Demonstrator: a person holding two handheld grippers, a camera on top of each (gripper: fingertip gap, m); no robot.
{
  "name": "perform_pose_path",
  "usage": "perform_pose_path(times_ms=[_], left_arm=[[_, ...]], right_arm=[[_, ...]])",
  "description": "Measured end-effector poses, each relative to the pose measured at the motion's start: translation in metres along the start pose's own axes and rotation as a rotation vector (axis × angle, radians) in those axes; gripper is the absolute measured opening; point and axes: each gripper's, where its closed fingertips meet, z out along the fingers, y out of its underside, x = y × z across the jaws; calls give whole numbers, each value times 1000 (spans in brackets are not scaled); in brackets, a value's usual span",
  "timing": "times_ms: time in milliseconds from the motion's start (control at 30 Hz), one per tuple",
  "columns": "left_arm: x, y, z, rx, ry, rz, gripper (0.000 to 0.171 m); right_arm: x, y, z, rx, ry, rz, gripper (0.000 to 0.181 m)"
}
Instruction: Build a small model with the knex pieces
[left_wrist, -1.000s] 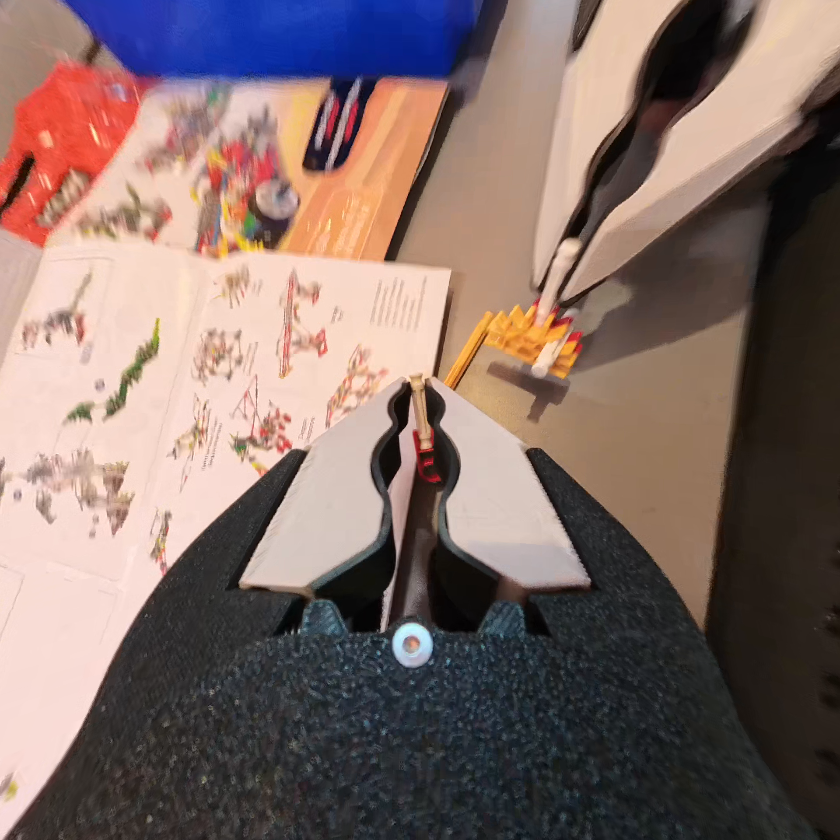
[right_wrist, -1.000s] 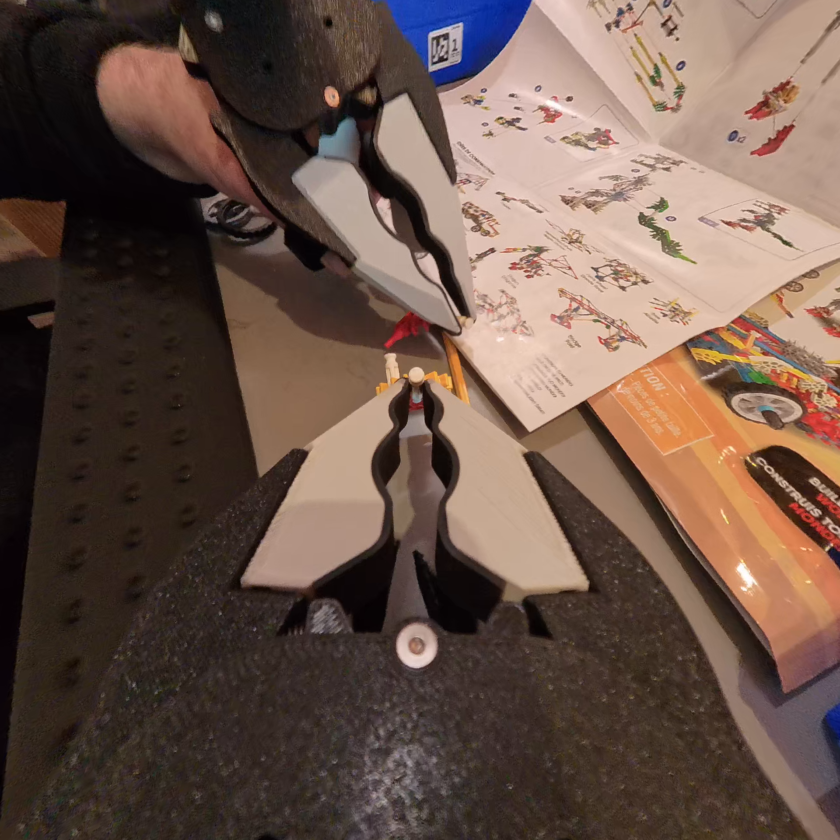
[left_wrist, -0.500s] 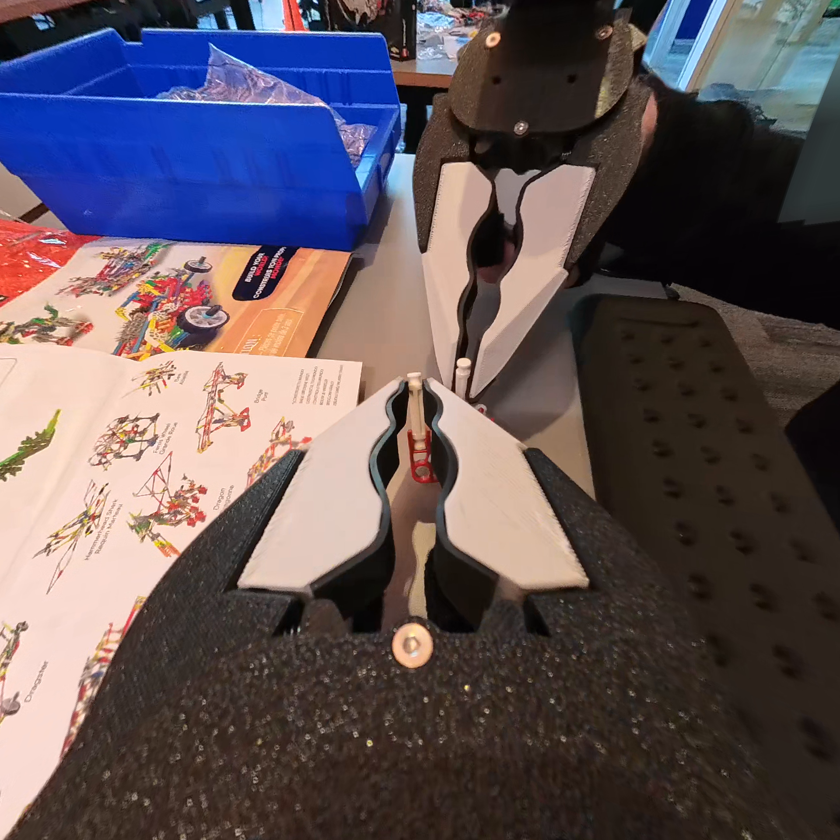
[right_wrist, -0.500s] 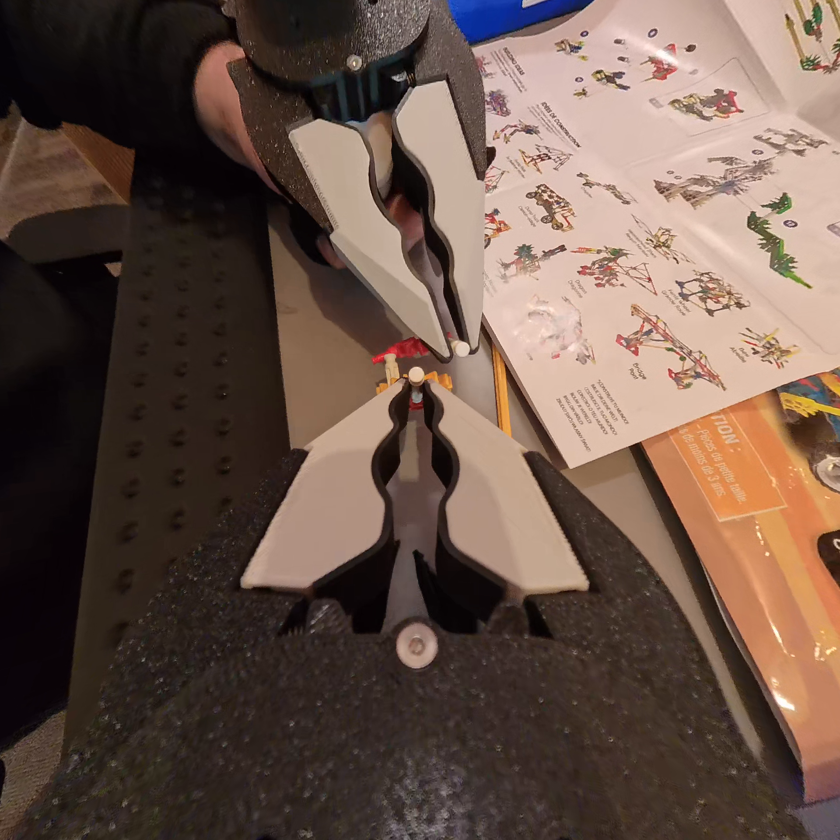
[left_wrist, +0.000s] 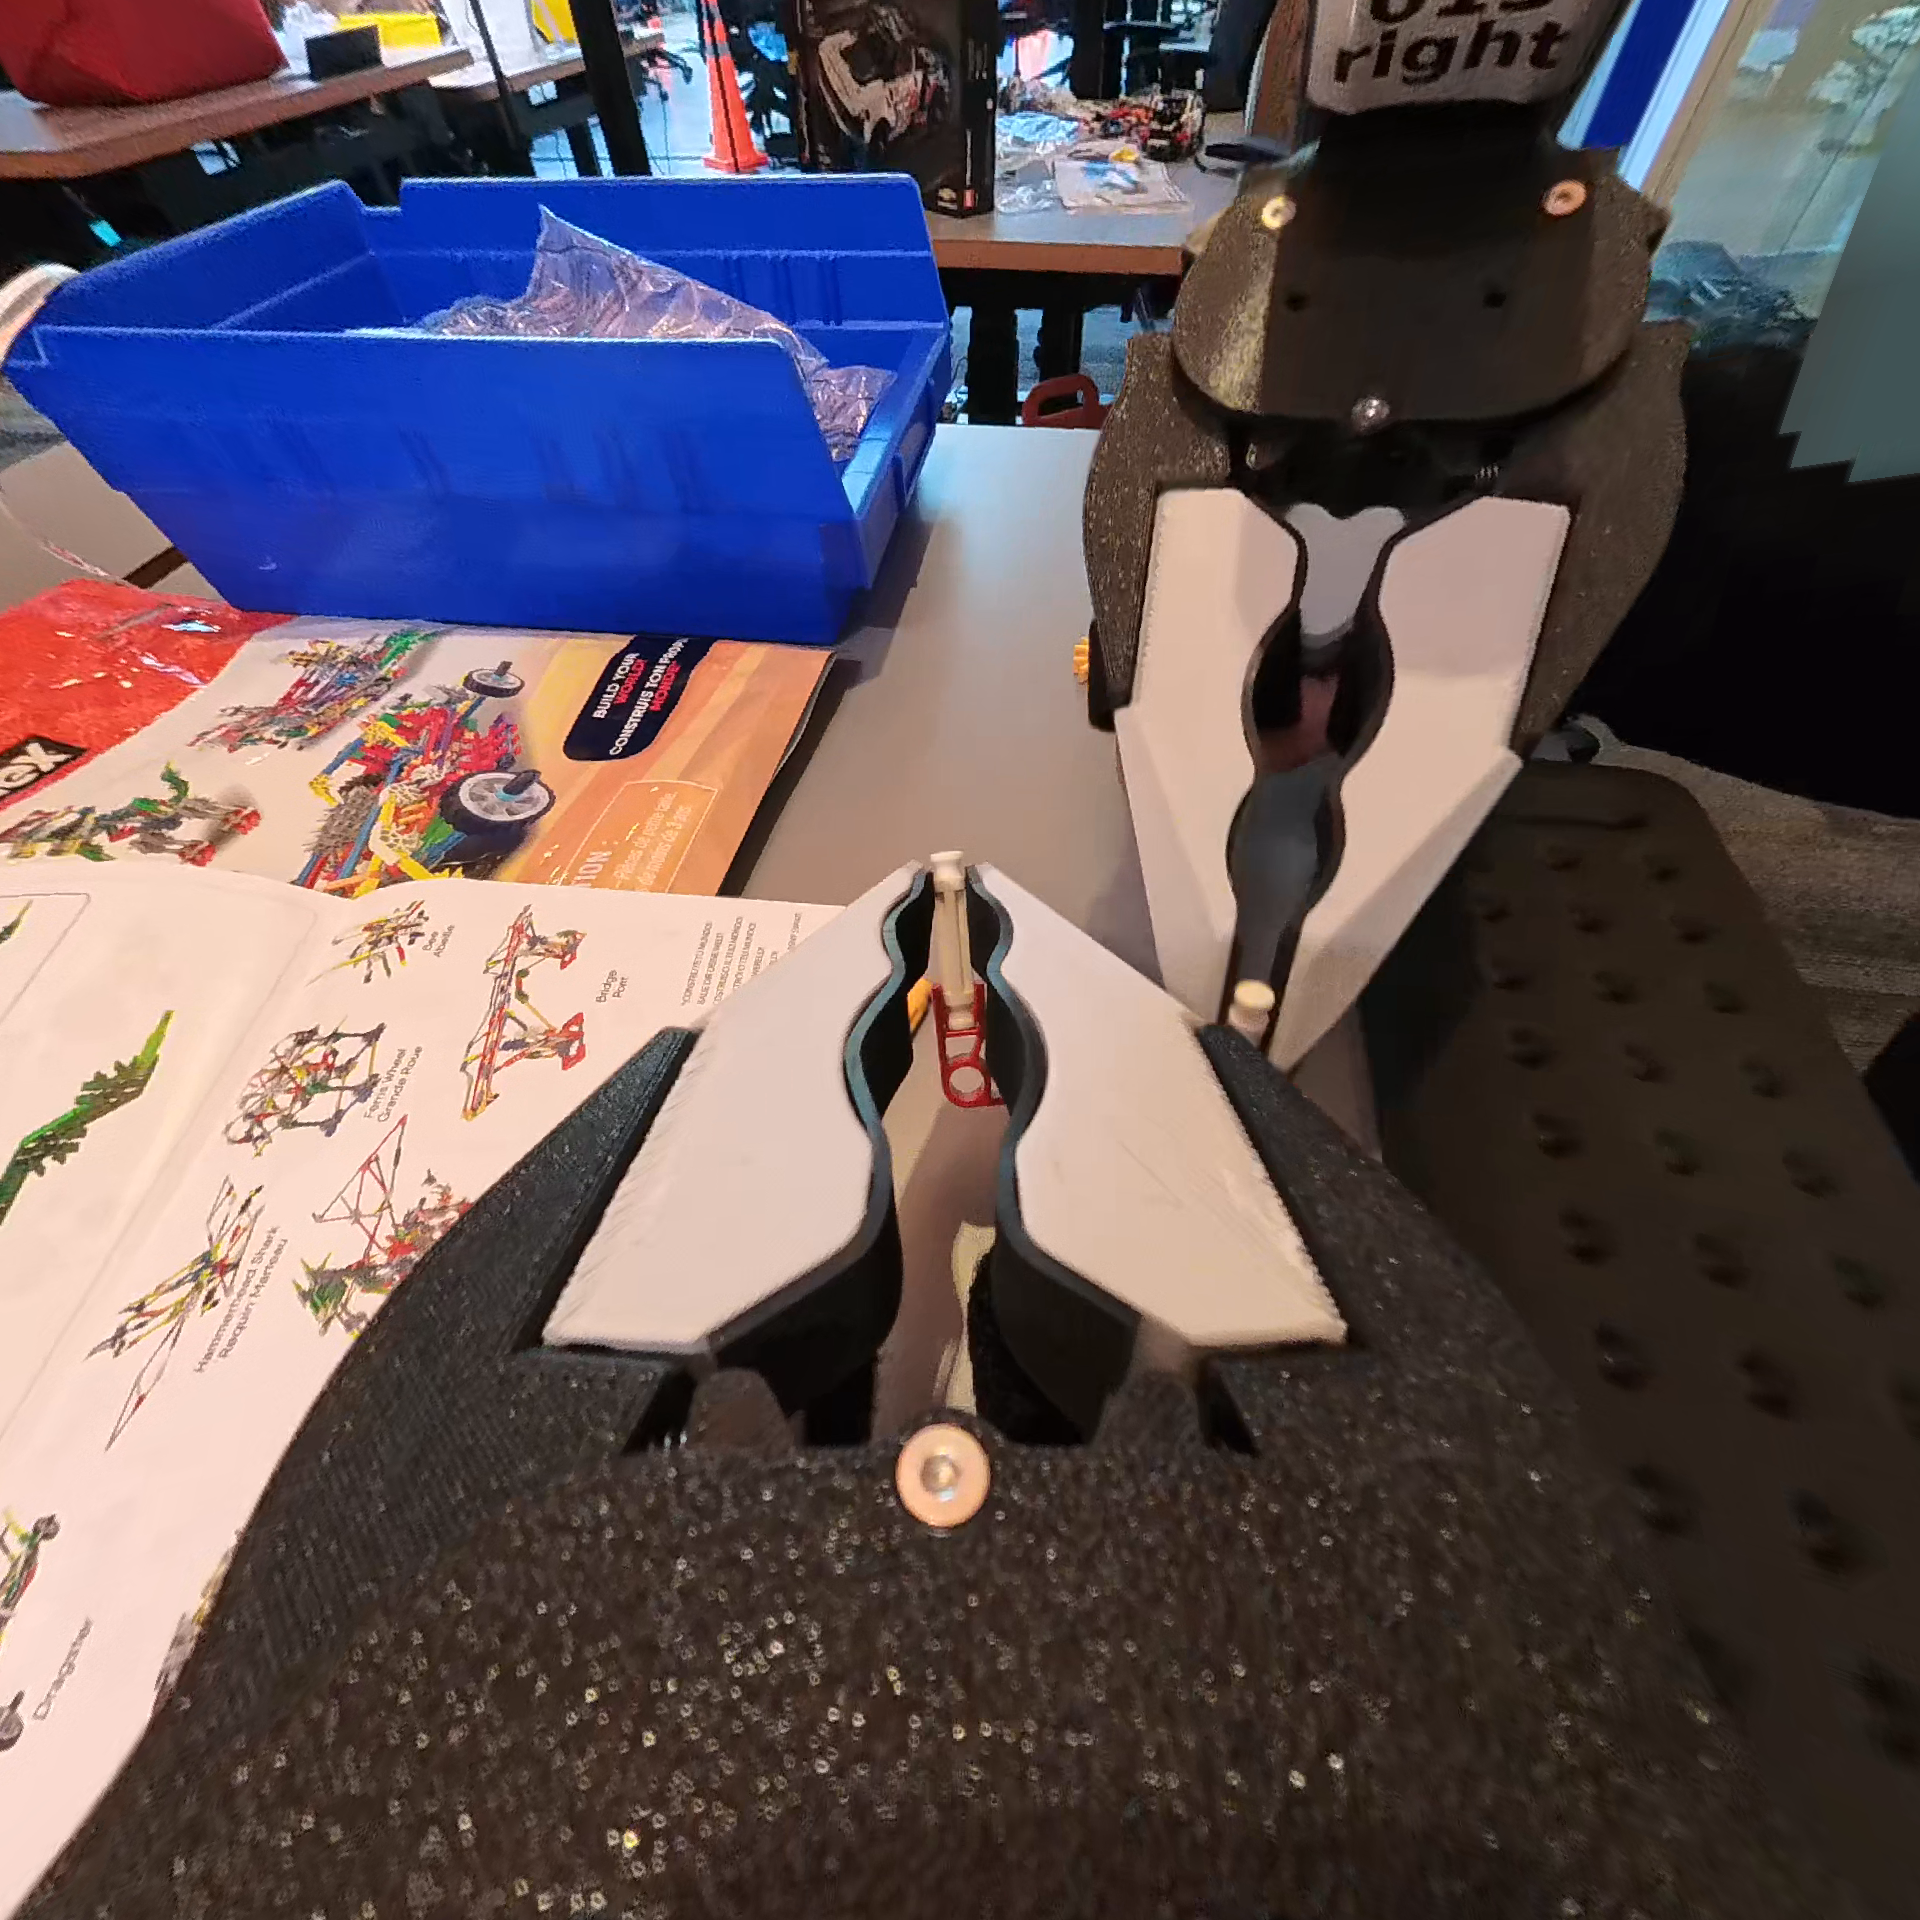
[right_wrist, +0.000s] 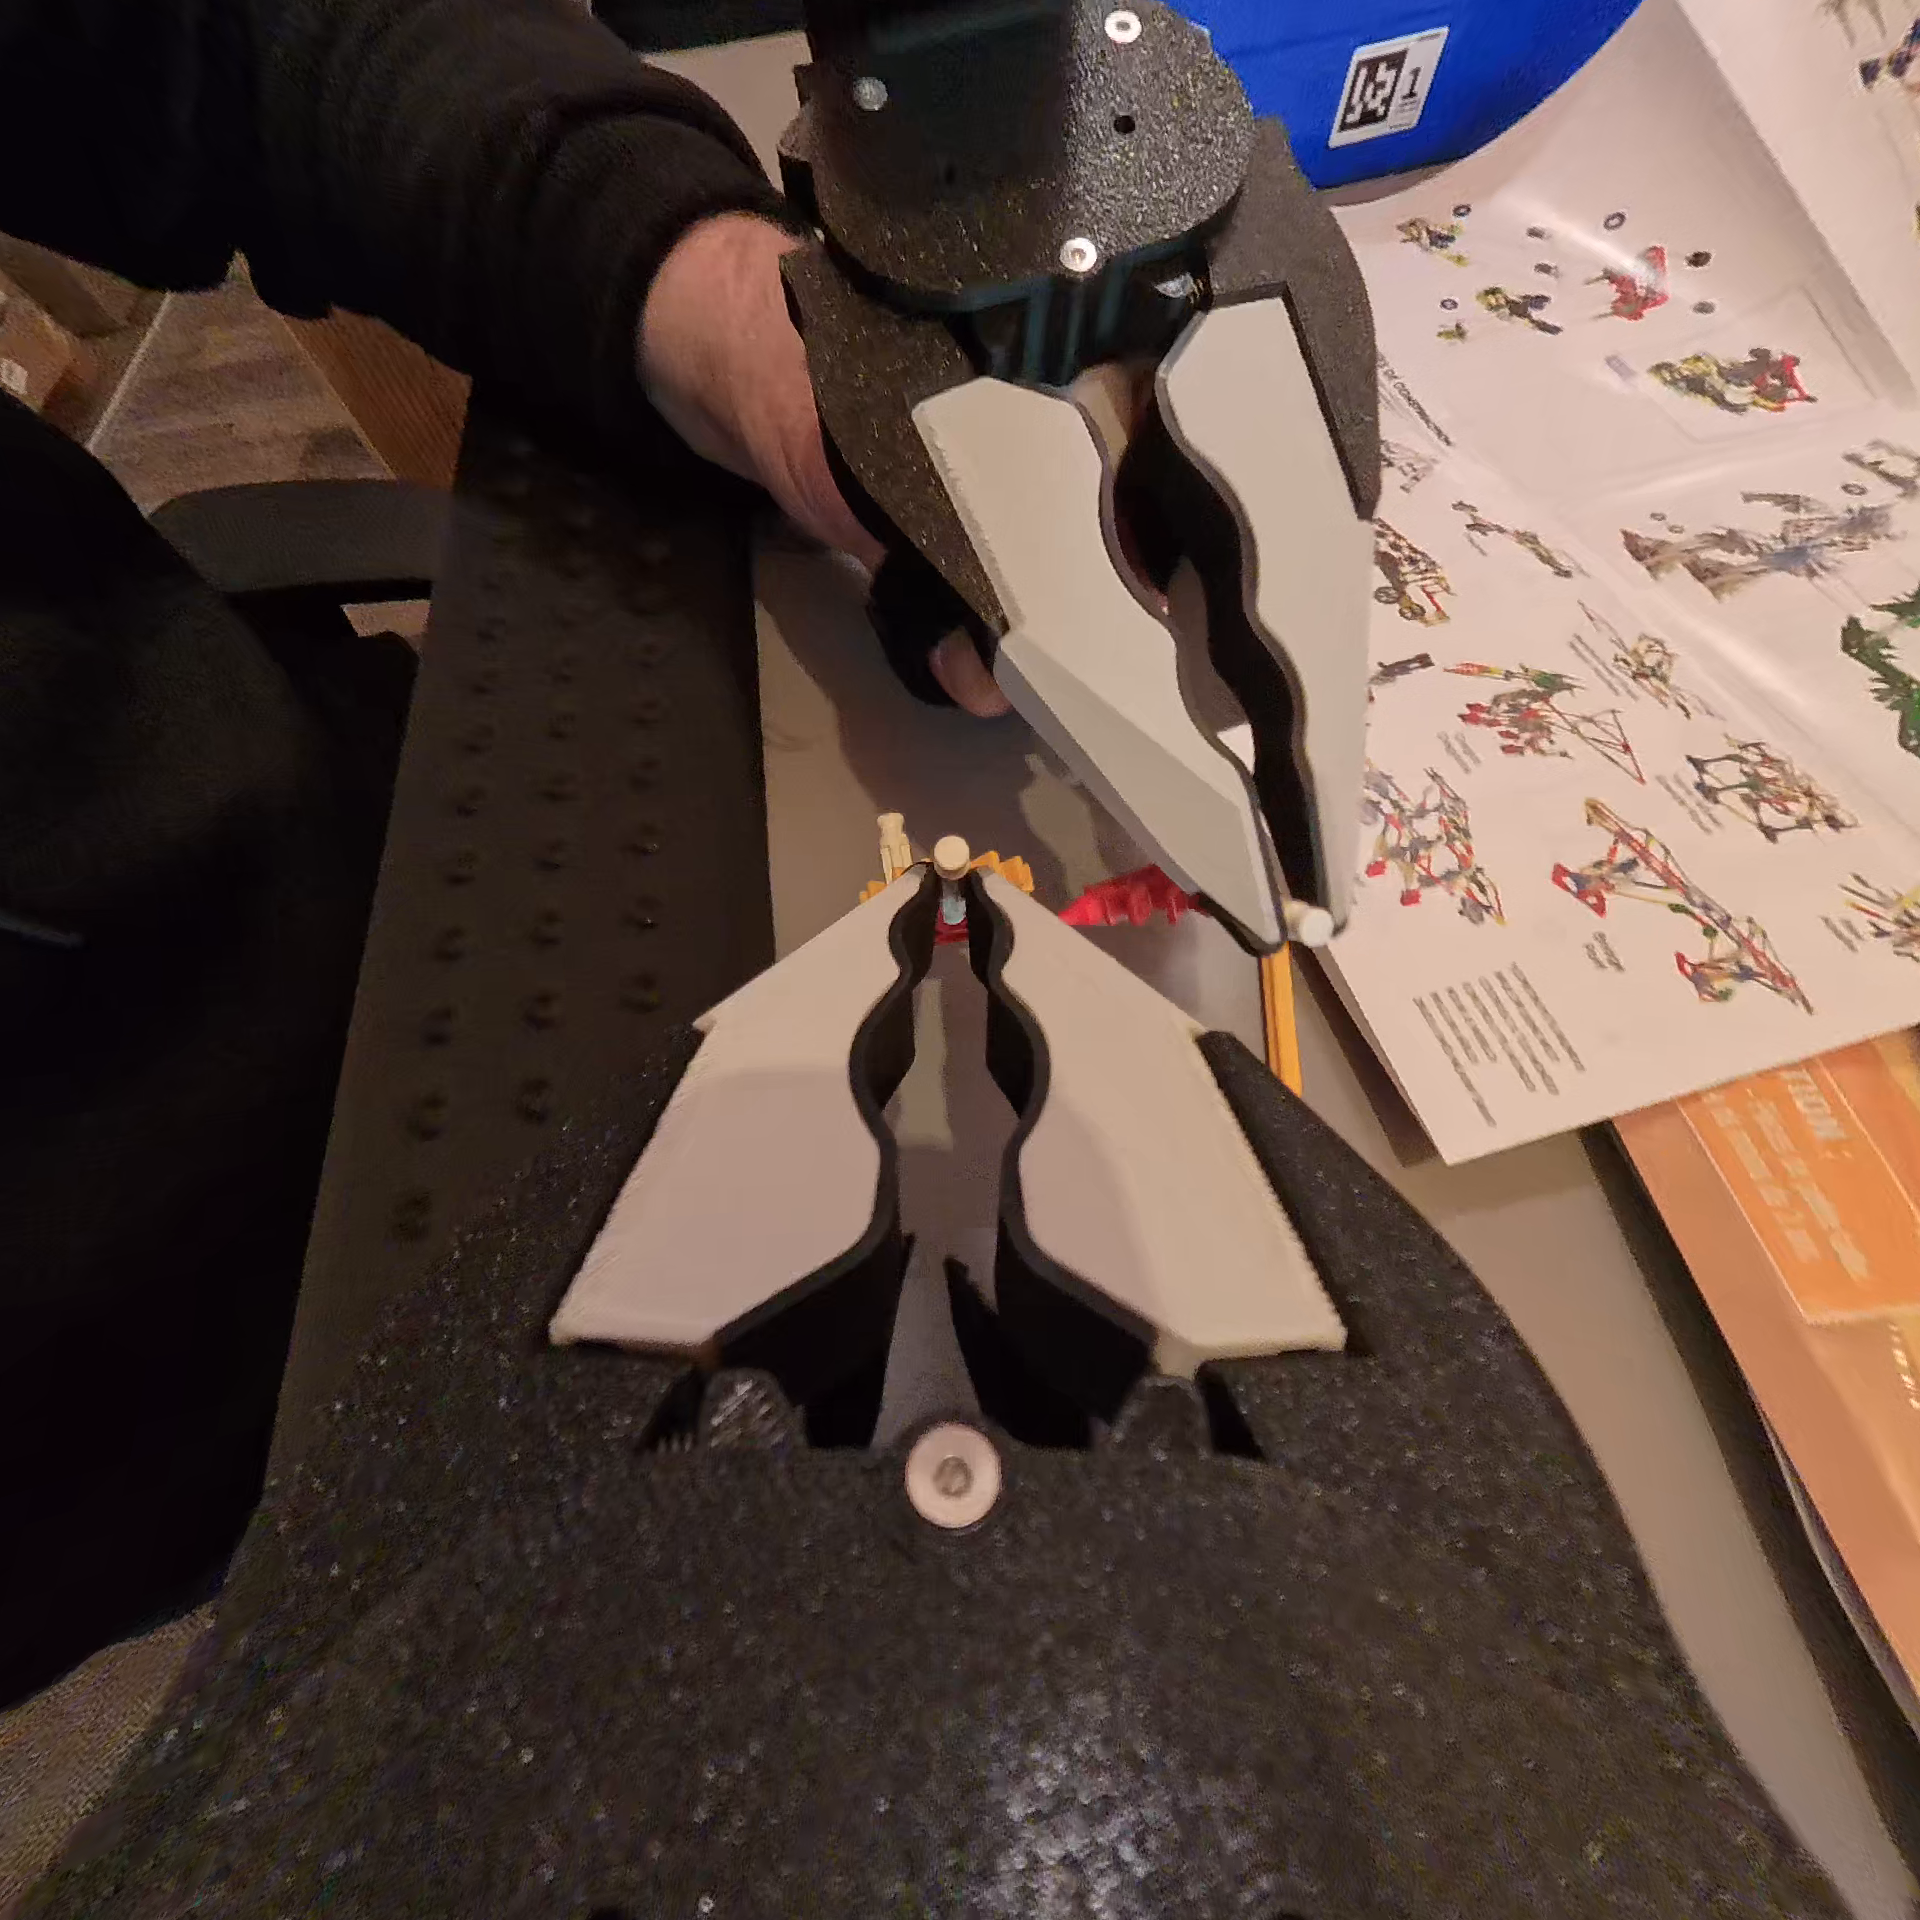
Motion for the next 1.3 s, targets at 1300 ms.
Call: perform_pose_path(times_ms=[1300], left_arm=[[0, 24, -23, -70, 45, -6, 3]], right_arm=[[20, 16, -21, 0, 14, 23, 5]])
